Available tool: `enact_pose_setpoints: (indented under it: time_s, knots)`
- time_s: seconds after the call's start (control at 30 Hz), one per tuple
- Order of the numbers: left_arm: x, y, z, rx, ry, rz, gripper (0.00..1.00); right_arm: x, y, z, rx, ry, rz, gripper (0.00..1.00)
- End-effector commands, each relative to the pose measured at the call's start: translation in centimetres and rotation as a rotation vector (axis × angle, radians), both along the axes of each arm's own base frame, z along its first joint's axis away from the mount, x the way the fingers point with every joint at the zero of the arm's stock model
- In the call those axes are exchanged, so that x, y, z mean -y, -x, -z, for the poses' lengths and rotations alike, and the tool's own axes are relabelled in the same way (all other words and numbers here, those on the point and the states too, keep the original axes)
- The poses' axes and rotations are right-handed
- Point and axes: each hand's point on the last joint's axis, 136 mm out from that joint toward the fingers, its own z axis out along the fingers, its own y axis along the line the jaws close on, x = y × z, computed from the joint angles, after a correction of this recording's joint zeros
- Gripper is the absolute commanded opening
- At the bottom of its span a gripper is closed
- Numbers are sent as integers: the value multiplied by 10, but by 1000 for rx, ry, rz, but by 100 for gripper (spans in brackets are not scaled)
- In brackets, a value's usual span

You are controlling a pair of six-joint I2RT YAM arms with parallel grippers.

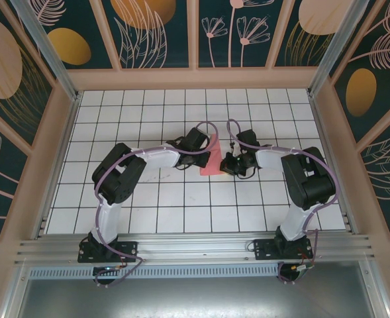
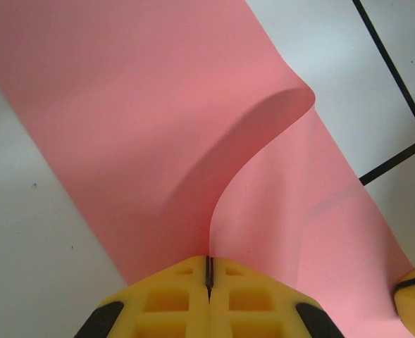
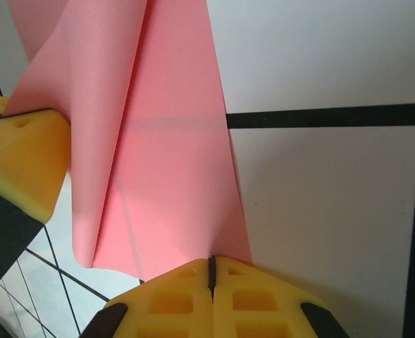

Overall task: Fold a paper plane with a square sheet of paper (fold left side to right side)
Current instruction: Fold the triangle a second time at the center of the table.

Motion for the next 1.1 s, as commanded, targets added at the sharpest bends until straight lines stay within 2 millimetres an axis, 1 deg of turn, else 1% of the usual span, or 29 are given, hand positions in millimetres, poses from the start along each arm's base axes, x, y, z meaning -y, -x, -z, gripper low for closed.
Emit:
enact_pose_setpoints:
  time_s: [0.0,0.4,0.63,0.73,0.8,0.93,1.0,1.07]
  knots:
    - [2,-10,-2,30,-5,3,0,10,14,21,-72,74,-2,0]
    - [2,-9,4,22,-6,6,0,10,14,21,-73,74,-7,0]
    - [2,-6,12,4,-11,14,0,9,13,20,-70,71,-10,0]
    - [1,-4,16,-7,-16,16,0,4,7,10,-36,38,-15,0]
    - [-1,-2,18,-13,-20,17,0,1,-2,-3,5,-3,-7,0]
    - [-3,1,20,-20,-24,16,0,-3,-25,-36,95,-122,26,0]
    - [-3,2,21,-23,-25,17,0,-11,-38,-50,129,-189,34,0]
    - [-3,2,21,-23,-25,17,0,-22,-50,-58,148,-235,28,0]
